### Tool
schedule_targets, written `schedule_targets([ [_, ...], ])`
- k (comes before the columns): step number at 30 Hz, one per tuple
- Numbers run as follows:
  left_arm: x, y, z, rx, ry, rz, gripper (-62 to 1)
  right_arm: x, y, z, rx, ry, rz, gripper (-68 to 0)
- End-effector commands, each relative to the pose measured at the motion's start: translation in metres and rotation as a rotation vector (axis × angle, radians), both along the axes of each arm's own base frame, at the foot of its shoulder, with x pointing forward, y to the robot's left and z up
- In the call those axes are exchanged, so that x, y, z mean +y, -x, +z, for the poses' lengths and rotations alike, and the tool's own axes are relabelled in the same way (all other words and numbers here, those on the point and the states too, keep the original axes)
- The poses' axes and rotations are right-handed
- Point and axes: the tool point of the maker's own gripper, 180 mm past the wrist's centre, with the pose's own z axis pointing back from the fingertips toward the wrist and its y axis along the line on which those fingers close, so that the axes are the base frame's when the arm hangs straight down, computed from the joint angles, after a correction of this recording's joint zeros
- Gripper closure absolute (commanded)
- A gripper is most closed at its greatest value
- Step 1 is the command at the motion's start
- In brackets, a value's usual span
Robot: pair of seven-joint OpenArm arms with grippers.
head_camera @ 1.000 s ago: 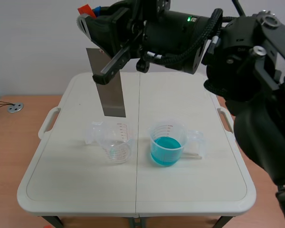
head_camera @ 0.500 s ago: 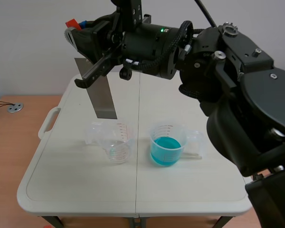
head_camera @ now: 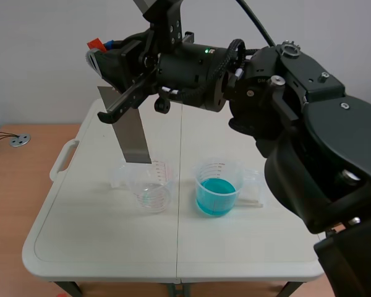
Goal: Hold the metal plate by the orange handle, dip it into the blue solution, take it out and point at it, then put the plate back in the beaker on the left.
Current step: 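Put the plate into the left beaker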
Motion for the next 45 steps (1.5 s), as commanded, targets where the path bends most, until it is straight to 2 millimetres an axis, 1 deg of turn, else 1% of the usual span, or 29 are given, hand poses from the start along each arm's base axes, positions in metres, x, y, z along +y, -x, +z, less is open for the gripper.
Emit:
schedule_targets([
  [1,0.001,0.003,0.002,0.003,0.003,0.003,-1.6,0.001,-0.002,0.014,-0.027,-0.036,0.004,-1.3],
  [4,0.001,0.003,0.002,0.003,0.003,0.003,-1.6,0.001,-0.003,0.012,-0.021,-0.031,0.002,-1.3],
  [12,0.001,0.003,0.002,0.002,0.004,0.003,-1.6,0.001,-0.008,-0.007,0.034,-0.031,-0.004,-1.3],
  [18,0.003,-0.003,-0.002,-0.004,-0.003,0.004,-1.6,0.000,-0.012,-0.028,0.093,-0.019,-0.011,-1.3],
  [27,0.006,0.003,-0.004,0.018,-0.011,0.007,-1.6,-0.004,-0.016,-0.057,0.174,-0.026,-0.024,-1.3],
  [41,0.006,0.004,-0.004,0.023,-0.013,0.007,-1.6,-0.008,-0.019,-0.081,0.244,-0.055,-0.043,-1.3],
  [45,0.006,0.004,-0.004,0.023,-0.013,0.007,-1.6,-0.012,-0.024,-0.088,0.261,-0.049,-0.080,-1.3],
])
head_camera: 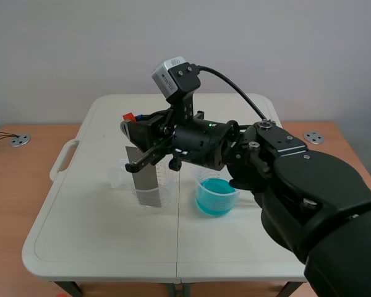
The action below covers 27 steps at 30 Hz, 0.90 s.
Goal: Hold the metal plate by the orange handle, dip it into the blue solution, take it out and point at it, then put the plate back in the beaker on the left.
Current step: 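Put the plate into the left beaker, then return to the home posture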
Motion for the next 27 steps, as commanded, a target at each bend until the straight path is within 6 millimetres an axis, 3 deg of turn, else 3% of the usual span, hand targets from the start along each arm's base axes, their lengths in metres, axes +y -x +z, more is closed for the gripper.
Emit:
schedule_targets([
  [1,0.0006,0.0059,0.0026,0.009,0.004,0.003,-1.6,0.0020,-0.0067,0.0162,-0.033,-0.038,-0.010,-1.3],
  [27,0.0011,0.0068,0.0022,0.015,0.001,0.001,-1.7,-0.0046,-0.0073,0.0068,-0.043,0.016,-0.014,-3.8],
])
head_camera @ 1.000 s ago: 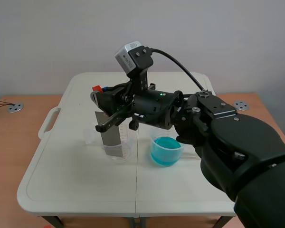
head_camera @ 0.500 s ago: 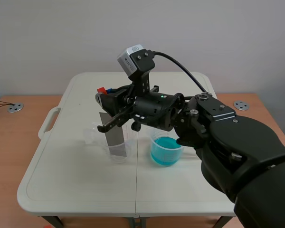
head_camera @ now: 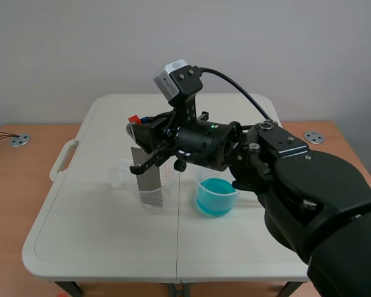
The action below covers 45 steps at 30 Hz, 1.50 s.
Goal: Hold the metal plate by the orange handle, dip it into the blue solution, take it out and point at it, then put the plate back in the beaker on the left.
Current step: 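Return to the home posture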
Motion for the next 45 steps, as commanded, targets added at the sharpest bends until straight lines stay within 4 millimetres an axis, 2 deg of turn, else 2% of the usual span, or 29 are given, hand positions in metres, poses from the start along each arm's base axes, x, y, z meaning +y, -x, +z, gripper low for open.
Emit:
schedule_targets([
  [1,0.001,0.006,0.002,0.010,0.003,0.002,-1.7,-0.001,-0.006,0.014,-0.034,-0.026,-0.003,-3.8],
  [5,0.001,0.006,0.002,0.010,0.003,0.002,-1.7,-0.005,-0.007,0.013,-0.040,-0.024,-0.007,-5.2],
  [10,0.002,0.006,0.002,0.008,-0.002,0.002,-1.7,-0.013,-0.009,0.014,-0.056,-0.029,-0.017,-17.1],
  [17,0.002,0.006,0.002,0.008,-0.004,0.002,-2.9,-0.030,-0.017,0.021,-0.088,-0.050,-0.056,-28.2],
  [18,0.002,0.006,0.002,0.008,-0.004,0.002,-7.1,-0.032,-0.018,0.022,-0.093,-0.055,-0.062,-30.7],
  [19,0.002,0.006,0.002,0.008,-0.003,0.002,-14.6,-0.035,-0.019,0.023,-0.097,-0.059,-0.069,-33.2],
  [20,0.002,0.006,0.002,0.008,-0.003,0.001,-25.4,-0.038,-0.020,0.024,-0.101,-0.062,-0.075,-35.7],
  [22,0.002,0.007,0.002,0.011,-0.006,-0.018,-55.0,-0.042,-0.023,0.026,-0.108,-0.064,-0.083,-40.7],
  [23,0.002,0.007,0.002,0.008,-0.007,-0.016,-62.3,-0.043,-0.023,0.026,-0.110,-0.063,-0.087,-43.3],
  [28,-0.005,0.007,0.001,0.009,0.004,-0.002,-62.3,-0.053,-0.029,0.029,-0.120,-0.074,-0.120,-55.2],
  [31,-0.011,0.008,0.001,0.008,0.013,0.010,-62.3,-0.064,-0.037,0.030,-0.131,-0.068,-0.178,-65.6],
  [37,-0.022,0.008,0.001,0.008,0.030,0.031,-62.3,-0.097,-0.041,0.027,-0.162,-0.022,-0.291,-66.4],
  [42,-0.027,0.007,0.001,0.000,0.037,0.041,-62.3,-0.127,-0.027,0.031,-0.204,0.029,-0.362,-66.4],
  [45,-0.026,-0.020,0.005,-0.097,0.047,0.102,-62.3,-0.145,-0.014,0.035,-0.229,0.063,-0.397,-66.4],
])
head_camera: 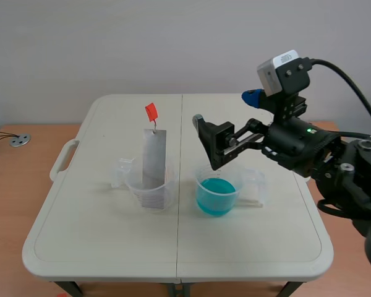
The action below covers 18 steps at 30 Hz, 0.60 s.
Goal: Hold the metal plate by the orange handle, dip it into the blue solution, take it out and point at it, then put the plate back in the beaker on the left.
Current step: 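Return to the home posture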
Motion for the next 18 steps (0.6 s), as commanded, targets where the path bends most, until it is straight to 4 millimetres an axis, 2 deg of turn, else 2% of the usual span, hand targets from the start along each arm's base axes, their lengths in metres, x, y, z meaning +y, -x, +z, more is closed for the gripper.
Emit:
schedule_targets([
  [1,0.005,-0.019,0.005,-0.065,-0.010,0.058,-62.3,-0.009,0.003,0.015,-0.044,0.003,-0.019,-66.4],
  [5,0.041,-0.062,0.016,-0.190,-0.099,0.164,-62.3,-0.027,0.022,0.014,-0.036,0.052,-0.050,-66.4],
  [9,0.076,-0.107,0.039,-0.326,-0.161,0.206,-62.3,-0.038,0.040,0.012,-0.021,0.080,-0.066,-66.4],
  [13,0.100,-0.154,0.078,-0.483,-0.191,0.233,-62.3,-0.050,0.053,0.004,0.007,0.115,-0.095,-66.4],
  [18,0.103,-0.216,0.140,-0.706,-0.195,0.193,-62.3,-0.062,0.061,-0.006,0.037,0.146,-0.108,-66.3],
])
